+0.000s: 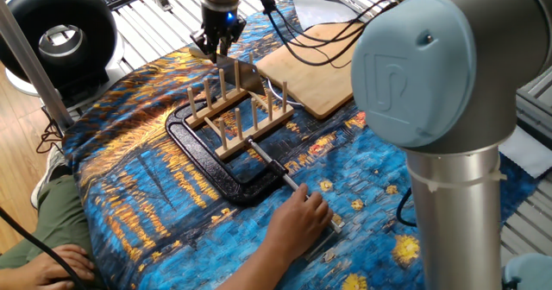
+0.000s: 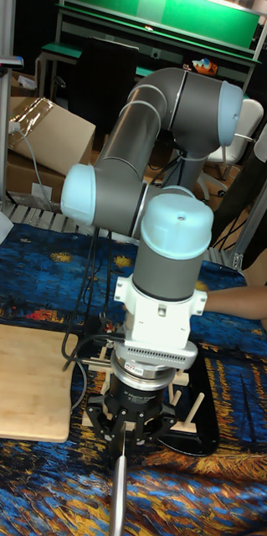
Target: Put the knife on the knife rack
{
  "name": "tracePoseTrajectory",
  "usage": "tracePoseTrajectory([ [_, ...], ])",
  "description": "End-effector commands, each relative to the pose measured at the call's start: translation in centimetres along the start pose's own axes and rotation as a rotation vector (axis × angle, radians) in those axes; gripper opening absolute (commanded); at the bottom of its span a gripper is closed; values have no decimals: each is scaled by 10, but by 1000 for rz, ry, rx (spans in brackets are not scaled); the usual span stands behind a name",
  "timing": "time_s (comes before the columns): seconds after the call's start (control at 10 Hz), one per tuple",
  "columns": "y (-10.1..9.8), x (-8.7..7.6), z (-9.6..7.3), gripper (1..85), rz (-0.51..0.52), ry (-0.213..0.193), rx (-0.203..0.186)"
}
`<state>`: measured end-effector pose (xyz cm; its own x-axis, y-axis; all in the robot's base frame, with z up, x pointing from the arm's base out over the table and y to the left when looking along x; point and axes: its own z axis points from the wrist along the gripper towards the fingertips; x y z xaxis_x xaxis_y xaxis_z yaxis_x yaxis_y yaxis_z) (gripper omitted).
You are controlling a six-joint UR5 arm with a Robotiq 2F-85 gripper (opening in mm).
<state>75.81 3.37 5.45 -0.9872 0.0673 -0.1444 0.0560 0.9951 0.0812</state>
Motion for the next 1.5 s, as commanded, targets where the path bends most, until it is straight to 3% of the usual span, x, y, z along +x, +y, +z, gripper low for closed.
tracePoseTrajectory([
  [0.0, 2, 1, 2, 307, 10, -10, -21],
  [0.2, 3, -4, 0, 327, -3, -18, -25],
  [0.3, 4, 0, 1, 270, 18, -11, -30],
  [0.4, 0, 7, 2, 67, 61, 10, -8],
  [0.5, -2, 6, 0, 10, 75, 11, 2],
  [0.7, -2, 8, -7, 10, 77, 26, -14],
  [1.0, -11, 9, -30, 10, 68, 30, 23],
  [1.4, -4, 11, -69, 10, 68, -36, 54],
])
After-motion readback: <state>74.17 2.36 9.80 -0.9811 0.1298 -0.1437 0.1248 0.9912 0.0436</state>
